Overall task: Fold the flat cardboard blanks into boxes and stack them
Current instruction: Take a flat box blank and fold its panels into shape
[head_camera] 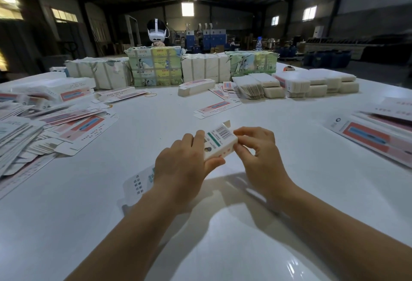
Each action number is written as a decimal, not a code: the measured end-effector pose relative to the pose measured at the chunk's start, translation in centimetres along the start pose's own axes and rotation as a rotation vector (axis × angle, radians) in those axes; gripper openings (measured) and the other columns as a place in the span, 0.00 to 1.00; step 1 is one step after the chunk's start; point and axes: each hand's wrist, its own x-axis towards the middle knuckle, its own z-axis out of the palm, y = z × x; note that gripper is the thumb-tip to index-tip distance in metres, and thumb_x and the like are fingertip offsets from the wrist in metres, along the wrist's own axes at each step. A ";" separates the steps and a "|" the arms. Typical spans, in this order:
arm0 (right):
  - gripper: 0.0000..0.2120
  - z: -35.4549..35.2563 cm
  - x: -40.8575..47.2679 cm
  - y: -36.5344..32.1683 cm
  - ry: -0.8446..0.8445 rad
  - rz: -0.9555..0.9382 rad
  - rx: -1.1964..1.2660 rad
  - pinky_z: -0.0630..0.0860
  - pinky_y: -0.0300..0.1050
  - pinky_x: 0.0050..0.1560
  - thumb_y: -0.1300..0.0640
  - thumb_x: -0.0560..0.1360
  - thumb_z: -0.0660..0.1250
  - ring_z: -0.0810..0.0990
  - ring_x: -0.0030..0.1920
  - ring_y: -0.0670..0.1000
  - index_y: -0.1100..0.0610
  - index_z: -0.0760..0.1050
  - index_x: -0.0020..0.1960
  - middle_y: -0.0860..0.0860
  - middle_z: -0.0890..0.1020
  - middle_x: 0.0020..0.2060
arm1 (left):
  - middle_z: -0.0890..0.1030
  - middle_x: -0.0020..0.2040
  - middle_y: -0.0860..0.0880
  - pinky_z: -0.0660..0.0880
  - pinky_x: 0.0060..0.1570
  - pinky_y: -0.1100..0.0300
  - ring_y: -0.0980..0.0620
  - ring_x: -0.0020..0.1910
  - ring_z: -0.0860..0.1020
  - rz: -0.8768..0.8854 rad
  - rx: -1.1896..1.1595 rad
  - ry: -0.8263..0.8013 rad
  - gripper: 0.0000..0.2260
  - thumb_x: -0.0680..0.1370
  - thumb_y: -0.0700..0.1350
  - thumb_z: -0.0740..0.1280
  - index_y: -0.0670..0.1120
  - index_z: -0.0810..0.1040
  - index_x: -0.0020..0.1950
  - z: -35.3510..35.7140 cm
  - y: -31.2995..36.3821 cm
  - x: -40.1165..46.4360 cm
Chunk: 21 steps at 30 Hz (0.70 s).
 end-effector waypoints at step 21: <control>0.29 0.6 -0.8 -0.5 -0.124 0.083 0.019 0.65 0.55 0.68 0.66 0.78 0.57 0.70 0.61 0.48 0.54 0.55 0.76 0.49 0.75 0.60 | 0.71 0.61 0.51 0.68 0.44 0.57 0.50 0.55 0.73 0.048 0.055 -0.053 0.34 0.75 0.68 0.45 0.48 0.54 0.75 0.6 0.8 -0.3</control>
